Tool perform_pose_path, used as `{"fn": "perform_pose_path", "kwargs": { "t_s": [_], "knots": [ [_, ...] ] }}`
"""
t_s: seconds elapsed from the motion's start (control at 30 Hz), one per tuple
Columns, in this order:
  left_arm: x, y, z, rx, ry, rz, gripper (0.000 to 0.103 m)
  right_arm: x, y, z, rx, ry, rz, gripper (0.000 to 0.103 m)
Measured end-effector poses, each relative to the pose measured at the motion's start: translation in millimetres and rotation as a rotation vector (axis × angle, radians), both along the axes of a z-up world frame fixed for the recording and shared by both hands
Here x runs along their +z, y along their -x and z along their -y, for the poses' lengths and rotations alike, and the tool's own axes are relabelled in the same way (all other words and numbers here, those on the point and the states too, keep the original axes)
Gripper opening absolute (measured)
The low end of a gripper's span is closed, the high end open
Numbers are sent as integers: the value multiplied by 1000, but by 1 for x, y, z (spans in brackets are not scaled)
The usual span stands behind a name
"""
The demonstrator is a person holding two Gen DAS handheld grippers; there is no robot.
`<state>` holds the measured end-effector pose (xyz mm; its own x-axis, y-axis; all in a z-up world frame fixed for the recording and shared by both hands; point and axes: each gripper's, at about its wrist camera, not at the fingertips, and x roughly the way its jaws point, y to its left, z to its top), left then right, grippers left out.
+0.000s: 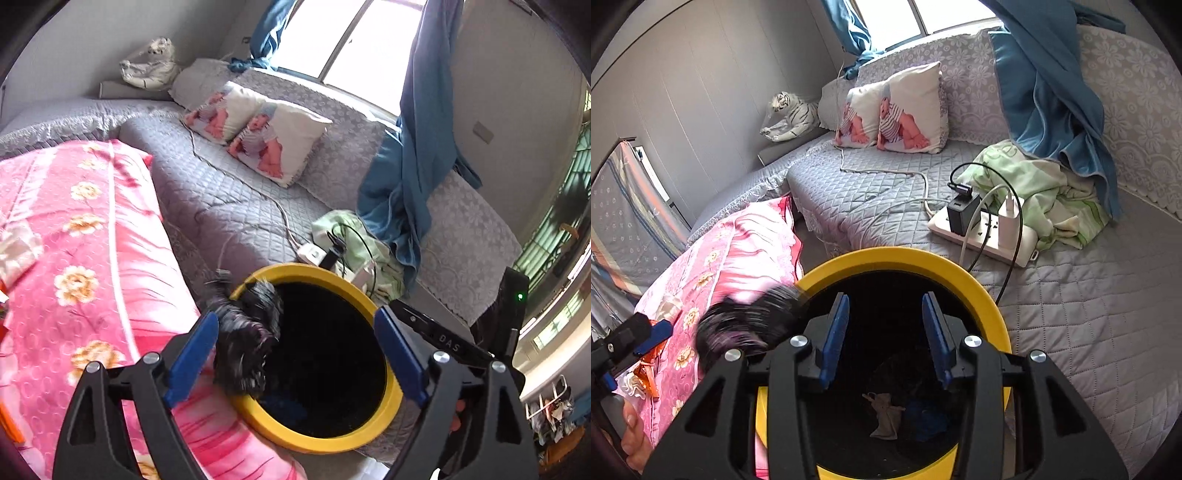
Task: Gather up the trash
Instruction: 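Carry both black bags over the yellow bin and open both tools, then move both tools back over the bed toward the orange peel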
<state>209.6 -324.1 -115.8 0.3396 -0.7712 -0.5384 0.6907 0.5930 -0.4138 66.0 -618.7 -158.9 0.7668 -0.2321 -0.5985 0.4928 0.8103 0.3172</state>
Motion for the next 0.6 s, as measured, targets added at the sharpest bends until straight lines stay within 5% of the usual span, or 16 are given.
{"fn": "perform_pose_path", "kwargs": {
  "t_s": [0.37,0.6],
  "knots": [
    [44,9,-78,131,83,99,84,39,6,-49,70,106,82,39],
    [71,37,-179,329,49,241,95,62,-4,-118,275,222,195,60]
  ]
}}
